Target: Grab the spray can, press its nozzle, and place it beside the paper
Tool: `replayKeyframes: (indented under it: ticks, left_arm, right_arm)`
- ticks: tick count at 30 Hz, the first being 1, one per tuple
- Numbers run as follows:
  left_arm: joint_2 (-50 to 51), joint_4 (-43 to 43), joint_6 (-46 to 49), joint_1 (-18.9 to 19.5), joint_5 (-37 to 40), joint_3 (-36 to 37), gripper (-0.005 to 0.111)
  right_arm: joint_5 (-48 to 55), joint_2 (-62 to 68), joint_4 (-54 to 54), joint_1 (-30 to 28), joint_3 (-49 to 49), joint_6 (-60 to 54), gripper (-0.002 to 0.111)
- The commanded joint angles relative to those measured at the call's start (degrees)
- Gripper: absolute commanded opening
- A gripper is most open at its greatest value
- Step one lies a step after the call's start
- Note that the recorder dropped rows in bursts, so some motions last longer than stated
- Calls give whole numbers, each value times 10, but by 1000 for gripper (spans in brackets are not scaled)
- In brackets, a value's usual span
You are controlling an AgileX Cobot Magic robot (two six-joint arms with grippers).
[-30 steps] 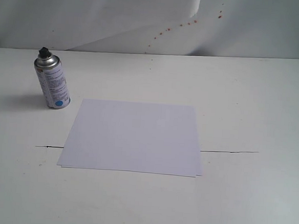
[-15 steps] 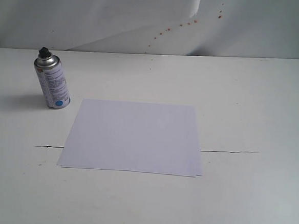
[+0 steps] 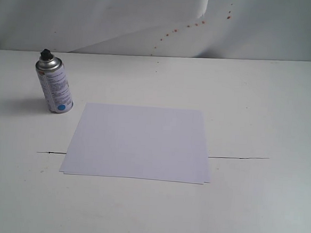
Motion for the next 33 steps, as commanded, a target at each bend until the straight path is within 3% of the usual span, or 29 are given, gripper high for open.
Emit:
replayKeyframes:
  ticks: [1, 4, 9, 10, 11, 14, 26, 33]
  left_arm:
    - [-2, -2, 1, 1, -6, 3, 0]
    - [-2, -2, 1, 1, -6, 3, 0]
    - [-2, -2, 3, 1, -6, 3, 0]
    - [-2, -2, 3, 1, -6, 3, 0]
    - [-2, -2, 3, 1, -6, 3, 0]
    - [-2, -2, 3, 1, -6, 3, 0]
    - [-2, -2, 3, 1, -6, 3, 0]
    - [-2, -2, 4, 1, -6, 3, 0]
  right_arm:
    - [-1, -3, 1, 3, 3, 13, 0]
    - [1, -3, -76, 3, 16, 81, 0]
    - [14, -3, -432, 3, 49, 446, 0]
    - [20, -3, -612, 3, 62, 629, 0]
    - [21, -3, -697, 3, 66, 701, 0]
    - [29, -3, -845, 3, 84, 865, 0]
    - [29, -55, -837, 3, 183, 887, 0]
    - [123, -65, -837, 3, 183, 867, 0]
